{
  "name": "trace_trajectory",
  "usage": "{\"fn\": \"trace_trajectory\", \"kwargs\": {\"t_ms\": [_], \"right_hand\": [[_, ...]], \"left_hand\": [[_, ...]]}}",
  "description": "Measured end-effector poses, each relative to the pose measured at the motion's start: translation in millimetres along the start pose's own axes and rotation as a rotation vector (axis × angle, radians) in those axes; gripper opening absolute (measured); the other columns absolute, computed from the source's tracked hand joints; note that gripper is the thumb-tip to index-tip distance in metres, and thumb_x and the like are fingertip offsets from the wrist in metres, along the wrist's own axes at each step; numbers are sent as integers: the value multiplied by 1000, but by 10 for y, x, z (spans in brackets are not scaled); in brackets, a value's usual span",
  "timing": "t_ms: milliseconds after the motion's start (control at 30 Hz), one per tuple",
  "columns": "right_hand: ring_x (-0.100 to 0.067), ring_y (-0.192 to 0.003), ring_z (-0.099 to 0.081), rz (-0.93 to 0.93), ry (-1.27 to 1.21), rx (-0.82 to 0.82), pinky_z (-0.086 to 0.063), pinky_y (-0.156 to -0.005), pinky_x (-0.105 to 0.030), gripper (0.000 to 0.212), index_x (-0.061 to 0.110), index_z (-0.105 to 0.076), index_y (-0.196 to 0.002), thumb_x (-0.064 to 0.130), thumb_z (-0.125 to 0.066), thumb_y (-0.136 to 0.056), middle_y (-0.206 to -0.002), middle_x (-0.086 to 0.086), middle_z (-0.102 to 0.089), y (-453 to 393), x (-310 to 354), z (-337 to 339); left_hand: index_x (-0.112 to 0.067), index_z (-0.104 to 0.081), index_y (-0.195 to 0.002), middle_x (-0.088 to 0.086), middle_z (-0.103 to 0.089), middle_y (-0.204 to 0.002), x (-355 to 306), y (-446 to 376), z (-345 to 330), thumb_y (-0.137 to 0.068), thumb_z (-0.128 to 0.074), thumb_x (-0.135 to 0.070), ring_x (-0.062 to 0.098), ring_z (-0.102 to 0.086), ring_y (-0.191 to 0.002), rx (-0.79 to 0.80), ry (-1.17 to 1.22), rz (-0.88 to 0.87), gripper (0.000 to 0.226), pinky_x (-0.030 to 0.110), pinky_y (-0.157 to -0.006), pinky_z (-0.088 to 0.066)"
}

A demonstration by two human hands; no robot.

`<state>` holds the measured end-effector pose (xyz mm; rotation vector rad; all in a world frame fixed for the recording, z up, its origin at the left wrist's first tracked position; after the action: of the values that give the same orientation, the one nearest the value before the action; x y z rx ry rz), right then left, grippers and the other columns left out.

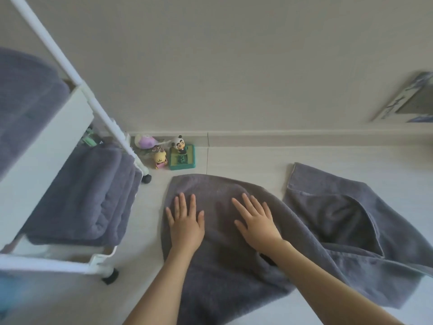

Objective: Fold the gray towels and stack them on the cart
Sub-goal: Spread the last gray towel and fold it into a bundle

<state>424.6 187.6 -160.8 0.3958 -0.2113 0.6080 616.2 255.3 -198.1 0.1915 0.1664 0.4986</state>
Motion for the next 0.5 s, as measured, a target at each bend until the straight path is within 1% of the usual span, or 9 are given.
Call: {"fn": "trace_trajectory", "kwargs": {"t_ms": [67, 133, 167, 233, 300, 333, 400, 467, 500], "right_hand": [[-25, -143, -21, 0, 50, -144, -3, -117, -39, 57, 27, -36, -143, 47, -21, -92, -155, -3, -23, 167, 24, 62], [-28, -124, -51, 16, 80, -237, -18, -110, -39, 50, 21, -63, -121, 43, -34, -87, -138, -6, -52, 375, 19, 49], [-27, -117, -57, 32, 82, -242, -21, -107, -39, 45, 21, -67, -113, 42, -38, -86, -130, -5, -58, 465, 8, 16], [-27, -118, -56, 35, 98, -181, -19, -110, -42, 44, 24, -68, -112, 45, -37, -89, -129, -4, -60, 630, -56, -131], [-30, -128, -47, -71, 122, -87, -10, -113, -45, 53, 30, -59, -124, 53, -21, -95, -140, -1, -50, 685, -159, -239], [-32, -134, -39, -116, 145, -64, -5, -113, -46, 58, 34, -50, -132, 56, -13, -95, -147, 1, -40, 677, -210, -281], [-33, -144, -14, -167, 174, -42, 6, -114, -47, 62, 42, -23, -144, 62, -1, -90, -156, 4, -10, 603, -269, -283], [-31, -145, 7, -164, 190, -29, 13, -114, -49, 67, 45, 1, -145, 65, 9, -82, -154, 7, 17, 505, -277, -257], [-32, -144, 10, -160, 191, -21, 11, -114, -51, 70, 46, 7, -145, 66, 13, -78, -154, 6, 21, 473, -273, -249]], "left_hand": [[-18, -6, -152, 13, 3, -159, -140, 106, 72, -91, 0, -49, 27, 5, -147, -35, 71, -15, 68, 46, -115, 8], [-15, -23, -149, 17, -11, -157, -317, 308, 61, -88, -5, -49, 32, -10, -146, -67, 112, -17, 72, 46, -115, -1], [-14, -34, -146, 20, -21, -154, -387, 391, 1, -89, -14, -47, 36, -22, -142, -86, 116, -10, 68, 50, -115, -8], [-13, -49, -137, 22, -37, -147, -510, 589, -128, -88, -29, -46, 39, -36, -135, -79, 135, 27, 63, 56, -112, -13], [-13, -47, -139, 23, -35, -148, -563, 772, -240, -85, -33, -50, 37, -31, -137, -66, 152, 59, 66, 60, -108, -8], [-13, -43, -141, 23, -31, -149, -559, 862, -298, -85, -34, -51, 37, -27, -138, -69, 143, 55, 68, 62, -108, -7], [-15, -36, -145, 21, -28, -152, -515, 959, -365, -86, -36, -53, 37, -25, -140, -76, 94, 4, 71, 63, -110, -9], [-19, -33, -147, 17, -27, -153, -445, 963, -372, -87, -36, -56, 37, -24, -141, -92, 50, -39, 70, 64, -111, -10], [-21, -33, -147, 15, -28, -153, -407, 951, -369, -87, -35, -56, 36, -24, -142, -92, 35, -57, 70, 64, -111, -11]]}}
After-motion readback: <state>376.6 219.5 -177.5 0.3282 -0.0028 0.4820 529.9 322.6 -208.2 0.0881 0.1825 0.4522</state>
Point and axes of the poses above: each hand's wrist, its own y-axis away from the middle knuckle, its own z-axis out of the back of the hand, x = y × z, the point moved 1 cm from there along -y, towards the middle knuckle
